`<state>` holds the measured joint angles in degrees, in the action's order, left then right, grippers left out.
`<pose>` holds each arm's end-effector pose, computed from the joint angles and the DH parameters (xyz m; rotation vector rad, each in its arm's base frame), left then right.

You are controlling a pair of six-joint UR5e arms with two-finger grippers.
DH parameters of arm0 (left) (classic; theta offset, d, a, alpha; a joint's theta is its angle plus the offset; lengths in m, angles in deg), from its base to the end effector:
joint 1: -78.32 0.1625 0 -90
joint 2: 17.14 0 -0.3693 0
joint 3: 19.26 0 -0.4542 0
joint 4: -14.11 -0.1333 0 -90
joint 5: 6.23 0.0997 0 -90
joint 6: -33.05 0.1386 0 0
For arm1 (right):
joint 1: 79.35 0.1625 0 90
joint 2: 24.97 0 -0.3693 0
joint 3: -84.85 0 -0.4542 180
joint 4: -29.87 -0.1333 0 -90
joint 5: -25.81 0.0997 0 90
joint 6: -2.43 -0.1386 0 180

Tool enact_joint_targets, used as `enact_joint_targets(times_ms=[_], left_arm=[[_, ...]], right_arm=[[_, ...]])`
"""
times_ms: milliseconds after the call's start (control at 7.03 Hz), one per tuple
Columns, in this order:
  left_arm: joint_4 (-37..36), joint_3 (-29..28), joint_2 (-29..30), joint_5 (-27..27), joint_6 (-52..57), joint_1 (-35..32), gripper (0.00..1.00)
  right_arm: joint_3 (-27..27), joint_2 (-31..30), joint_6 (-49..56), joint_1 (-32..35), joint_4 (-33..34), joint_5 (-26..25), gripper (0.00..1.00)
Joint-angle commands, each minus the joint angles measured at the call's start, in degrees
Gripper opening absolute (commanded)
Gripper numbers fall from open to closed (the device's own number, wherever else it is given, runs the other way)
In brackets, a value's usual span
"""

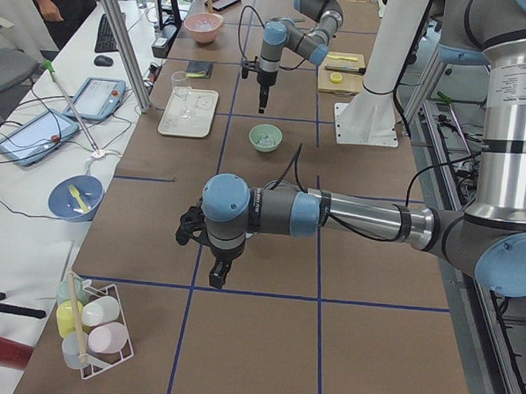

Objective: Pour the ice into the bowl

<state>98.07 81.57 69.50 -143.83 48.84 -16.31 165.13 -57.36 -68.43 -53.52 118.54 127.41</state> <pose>-0.0737 -0.5265 0.5631 0.1707 0.8148 0.1938 -0.6600 -0.4366 0.0366 0.1519 -0.8633 0.0222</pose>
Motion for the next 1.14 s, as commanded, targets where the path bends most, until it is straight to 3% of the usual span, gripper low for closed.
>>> enact_joint_targets(times_ms=[0,285,427,569,712,996], left_arm=[[-0.02,-0.02,0.02,-0.12,0.03,-0.02,1.00],[0.07,-0.02,0.02,-0.12,0.03,0.06,1.00],[0.16,-0.02,0.02,-0.12,0.03,0.06,1.00],[0.16,-0.02,0.02,-0.12,0.03,0.06,1.00],[0.16,-0.02,0.02,-0.12,0.03,0.06,1.00],[0.16,-0.02,0.02,-0.12,0.03,0.06,1.00]], right_arm=[[-6.60,1.36,-0.77,-2.36,-3.93,-4.03,0.96],[-8.91,1.36,-0.77,-2.72,-6.58,-4.13,0.75],[-9.00,1.36,-0.51,-2.72,-6.58,-3.87,0.48],[-8.92,1.36,0.01,-2.72,-6.58,-3.35,0.05],[-8.83,1.36,0.19,-2.72,-6.58,-2.56,0.00],[-7.87,1.27,0.98,-2.72,-7.63,-2.73,0.00]])
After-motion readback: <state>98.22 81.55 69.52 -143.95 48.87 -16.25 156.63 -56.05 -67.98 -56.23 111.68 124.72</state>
